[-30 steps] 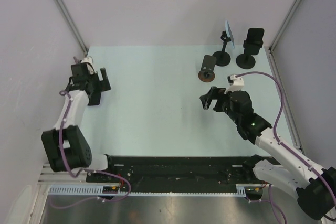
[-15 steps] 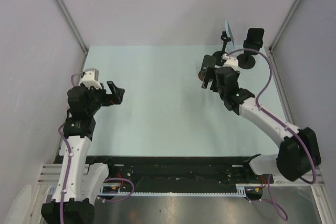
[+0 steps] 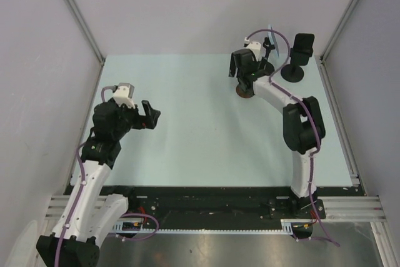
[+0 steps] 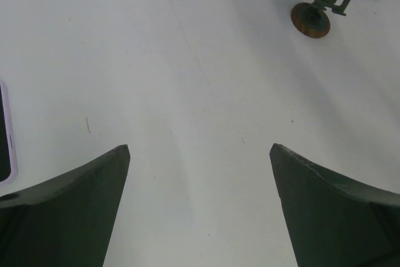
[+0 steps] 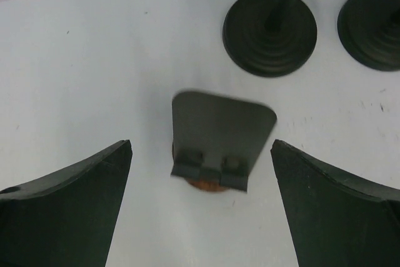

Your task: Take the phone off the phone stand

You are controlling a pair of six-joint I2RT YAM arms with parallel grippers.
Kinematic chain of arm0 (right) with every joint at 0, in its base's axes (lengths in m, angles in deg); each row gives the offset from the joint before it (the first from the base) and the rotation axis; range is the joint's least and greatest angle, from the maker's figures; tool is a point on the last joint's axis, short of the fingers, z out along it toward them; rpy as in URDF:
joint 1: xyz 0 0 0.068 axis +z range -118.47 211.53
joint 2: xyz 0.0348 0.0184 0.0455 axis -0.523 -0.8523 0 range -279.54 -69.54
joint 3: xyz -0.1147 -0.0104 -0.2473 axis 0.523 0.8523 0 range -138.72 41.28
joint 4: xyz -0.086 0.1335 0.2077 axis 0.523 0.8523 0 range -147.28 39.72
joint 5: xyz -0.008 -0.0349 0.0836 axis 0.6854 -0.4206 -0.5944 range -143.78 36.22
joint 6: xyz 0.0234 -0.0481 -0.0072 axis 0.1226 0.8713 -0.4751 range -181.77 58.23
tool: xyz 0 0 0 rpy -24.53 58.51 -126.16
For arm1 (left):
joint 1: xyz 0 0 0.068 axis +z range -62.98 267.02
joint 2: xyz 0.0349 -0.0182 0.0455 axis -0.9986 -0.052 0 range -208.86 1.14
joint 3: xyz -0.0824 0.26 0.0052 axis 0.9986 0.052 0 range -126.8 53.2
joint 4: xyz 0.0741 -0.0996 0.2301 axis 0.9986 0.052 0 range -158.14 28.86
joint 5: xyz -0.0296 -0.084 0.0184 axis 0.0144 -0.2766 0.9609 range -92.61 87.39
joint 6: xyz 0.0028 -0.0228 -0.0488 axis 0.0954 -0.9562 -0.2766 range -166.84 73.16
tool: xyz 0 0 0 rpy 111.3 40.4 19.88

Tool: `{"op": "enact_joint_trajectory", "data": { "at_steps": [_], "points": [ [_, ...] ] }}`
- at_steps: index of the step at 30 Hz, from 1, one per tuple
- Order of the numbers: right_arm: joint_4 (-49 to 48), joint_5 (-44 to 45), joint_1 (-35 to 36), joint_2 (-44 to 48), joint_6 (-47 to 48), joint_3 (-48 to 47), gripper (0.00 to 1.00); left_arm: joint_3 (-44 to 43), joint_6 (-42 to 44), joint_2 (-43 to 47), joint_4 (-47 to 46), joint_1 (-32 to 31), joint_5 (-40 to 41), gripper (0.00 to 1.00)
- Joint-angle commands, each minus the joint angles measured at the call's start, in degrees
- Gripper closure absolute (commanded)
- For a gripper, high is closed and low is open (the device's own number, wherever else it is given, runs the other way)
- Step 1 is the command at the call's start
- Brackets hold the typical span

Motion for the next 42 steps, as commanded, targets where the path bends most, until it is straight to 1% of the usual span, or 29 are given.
{"op": "enact_joint_trajectory", "data": {
  "at_steps": [1, 4, 5, 8, 13, 15, 18, 19, 22, 25, 27, 32, 35, 38, 39, 41, 42],
  "points": [
    [6.5, 6.1, -0.3, -7.7, 0.7, -14.0, 0.00, 0.1, 1.7, 0.7, 0.2, -1.7, 2.0, 0.00],
    [9.7, 8.6, -0.2, -11.2, -0.4, -17.7, 0.00, 0.1, 1.6, 0.7, 0.3, -2.4, 2.2, 0.00],
    [10.4, 10.8, -0.2, -11.6, -1.1, -19.4, 0.00, 0.1, 1.7, 0.7, 0.4, -2.6, 2.2, 0.00],
    [11.4, 13.8, 0.2, -11.4, -1.9, -18.5, 0.00, 0.1, 1.9, 0.7, 0.4, -3.1, 2.6, 0.00],
    [9.6, 14.5, 0.5, -8.4, -1.5, -14.4, 0.00, 0.2, 1.9, 0.3, 0.5, -3.8, 2.4, 0.00],
    [8.8, 13.3, -0.1, -7.1, -1.6, -12.4, 0.00, 0.2, 1.9, 0.3, 0.5, -3.8, 2.1, 0.00],
    [7.9, 9.2, -1.9, -6.9, -1.3, -11.5, 0.00, 0.2, 1.7, 0.2, 0.5, -3.9, 1.8, 0.00],
    [6.6, 8.0, -2.2, -6.8, 0.0, -10.5, 0.00, 0.3, 1.8, 0.2, 0.4, -3.9, 1.9, 0.00],
    [3.3, 1.6, -3.1, -6.3, 3.0, -8.5, 0.00, 0.3, 1.8, 0.2, 0.5, -3.9, 1.8, 0.00],
    [1.6, -2.6, -4.3, -6.2, 3.6, -7.6, 0.00, 0.3, 1.7, 0.1, 0.5, -3.9, 1.7, 0.00],
    [0.7, -4.2, -4.9, -6.4, 3.7, -7.0, 0.00, 0.3, 1.6, 0.0, 0.5, -3.9, 1.8, 0.00],
    [-0.1, -6.3, -6.0, -6.2, 4.2, -6.2, 0.05, 0.4, 1.7, -0.5, 0.4, -3.8, 1.8, 0.00],
    [-0.5, -6.8, -6.0, -5.6, 5.1, -5.5, 0.12, 0.4, 1.6, -0.6, 0.4, -3.9, 1.7, 0.00],
    [-0.9, -7.7, -6.0, -4.1, 6.0, -4.5, 0.30, 0.4, 1.6, -0.6, 0.5, -3.9, 1.6, 0.00],
    [-1.1, -7.8, -6.0, -3.4, 6.6, -3.4, 0.38, 0.4, 1.6, -0.4, 0.5, -3.9, 1.7, 0.00],
    [-1.2, -8.4, -6.0, -1.1, 7.4, -2.0, 0.47, 0.5, 1.7, -0.2, 0.4, -3.8, 1.6, 0.00],
    [-1.4, -8.7, -6.0, -0.1, 8.2, -0.1, 0.55, 0.5, 1.7, 0.0, 0.4, -3.9, 1.6, 0.00]
  ]
}}
